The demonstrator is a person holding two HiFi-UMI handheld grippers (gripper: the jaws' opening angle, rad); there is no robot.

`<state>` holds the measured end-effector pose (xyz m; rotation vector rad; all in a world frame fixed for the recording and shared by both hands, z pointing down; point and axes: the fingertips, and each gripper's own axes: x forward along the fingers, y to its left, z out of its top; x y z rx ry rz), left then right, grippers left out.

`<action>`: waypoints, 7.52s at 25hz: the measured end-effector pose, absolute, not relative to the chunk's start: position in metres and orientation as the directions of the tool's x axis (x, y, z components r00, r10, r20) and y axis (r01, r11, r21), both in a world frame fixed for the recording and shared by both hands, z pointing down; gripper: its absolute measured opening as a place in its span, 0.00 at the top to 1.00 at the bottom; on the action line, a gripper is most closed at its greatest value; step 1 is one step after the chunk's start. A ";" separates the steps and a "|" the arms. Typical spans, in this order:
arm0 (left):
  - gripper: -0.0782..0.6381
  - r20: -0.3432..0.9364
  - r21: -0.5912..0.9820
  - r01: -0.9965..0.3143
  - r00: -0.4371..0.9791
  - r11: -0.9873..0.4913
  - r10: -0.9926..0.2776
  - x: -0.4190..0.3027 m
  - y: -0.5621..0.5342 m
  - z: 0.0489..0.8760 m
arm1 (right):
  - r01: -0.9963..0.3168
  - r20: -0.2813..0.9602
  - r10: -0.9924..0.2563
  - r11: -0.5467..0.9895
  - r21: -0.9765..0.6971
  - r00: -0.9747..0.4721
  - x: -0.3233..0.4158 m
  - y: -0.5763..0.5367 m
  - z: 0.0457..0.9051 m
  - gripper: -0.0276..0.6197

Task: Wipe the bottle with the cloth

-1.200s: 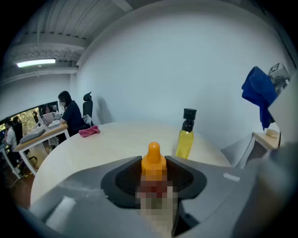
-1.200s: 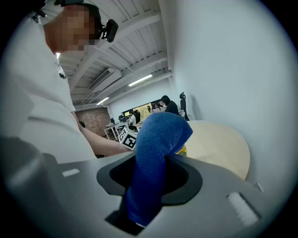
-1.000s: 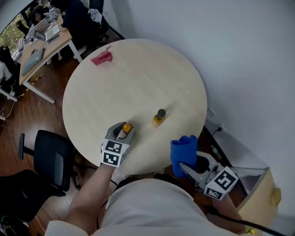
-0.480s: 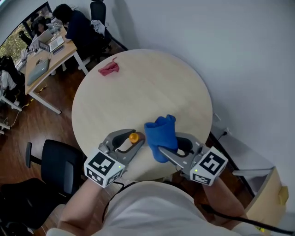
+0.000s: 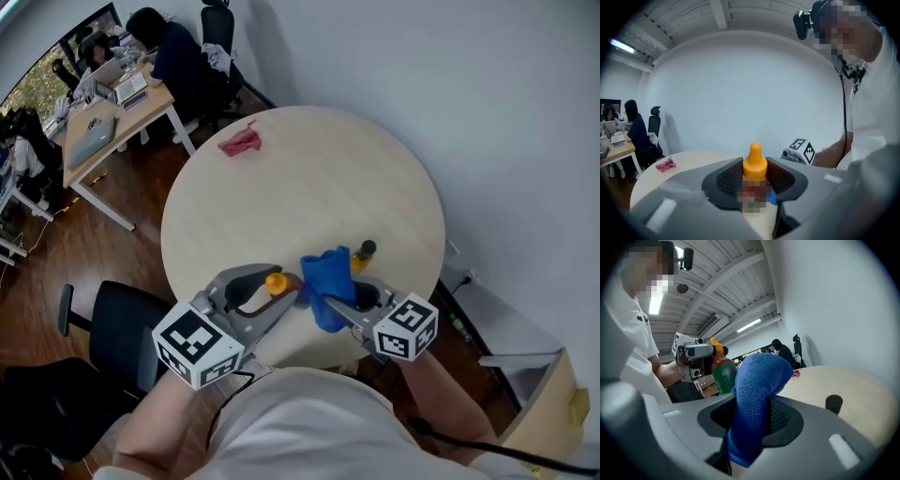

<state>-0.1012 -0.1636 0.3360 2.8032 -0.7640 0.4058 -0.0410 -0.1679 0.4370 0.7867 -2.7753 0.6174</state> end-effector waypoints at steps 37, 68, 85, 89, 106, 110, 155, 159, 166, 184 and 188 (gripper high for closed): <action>0.67 0.322 0.121 -0.569 0.798 -0.814 -0.510 -0.063 -0.167 0.322 | -0.540 0.340 -0.479 0.835 -0.108 -0.809 0.026 -0.156 0.394 0.72; 0.67 0.317 0.078 -0.577 0.788 -0.813 -0.529 -0.068 -0.159 0.324 | -0.391 0.498 -0.162 0.829 -0.400 -0.852 -0.039 -0.102 0.501 0.72; 0.67 0.374 0.014 -0.649 0.709 -0.760 -0.598 -0.076 -0.209 0.459 | -0.670 0.471 -0.491 0.642 -0.373 -0.733 0.079 -0.064 0.463 0.72; 0.67 0.395 0.019 -0.678 0.681 -0.735 -0.617 -0.080 -0.223 0.503 | -0.711 0.490 -0.526 0.604 -0.361 -0.695 0.098 -0.056 0.459 0.72; 0.66 0.463 0.014 -0.727 0.613 -0.686 -0.640 -0.088 -0.234 0.568 | -0.702 0.489 -0.515 0.609 -0.370 -0.704 0.123 -0.063 0.459 0.72; 0.65 0.481 0.008 -0.737 0.596 -0.676 -0.643 -0.089 -0.235 0.568 | -0.674 0.473 -0.495 0.638 -0.371 -0.729 0.126 -0.070 0.459 0.72; 0.64 0.320 0.011 -0.703 0.677 -0.711 -0.663 -0.229 0.168 0.443 | -0.753 0.408 -0.634 0.583 -0.306 -0.657 0.014 0.259 0.421 0.72; 0.64 0.299 0.061 -0.711 0.683 -0.701 -0.666 -0.229 0.199 0.441 | -0.747 0.402 -0.632 0.596 -0.294 -0.663 0.009 0.288 0.418 0.72; 0.64 0.260 0.084 -0.683 0.718 -0.725 -0.646 -0.166 0.249 0.427 | -0.701 0.383 -0.593 0.654 -0.283 -0.708 0.025 0.354 0.409 0.72; 0.63 0.274 0.108 -0.610 0.777 -0.785 -0.567 -0.042 0.396 0.412 | -0.658 0.320 -0.576 0.682 -0.319 -0.752 0.096 0.481 0.433 0.72; 0.64 0.253 0.114 -0.600 0.789 -0.792 -0.561 -0.027 0.412 0.403 | -0.661 0.310 -0.585 0.681 -0.314 -0.750 0.110 0.497 0.429 0.72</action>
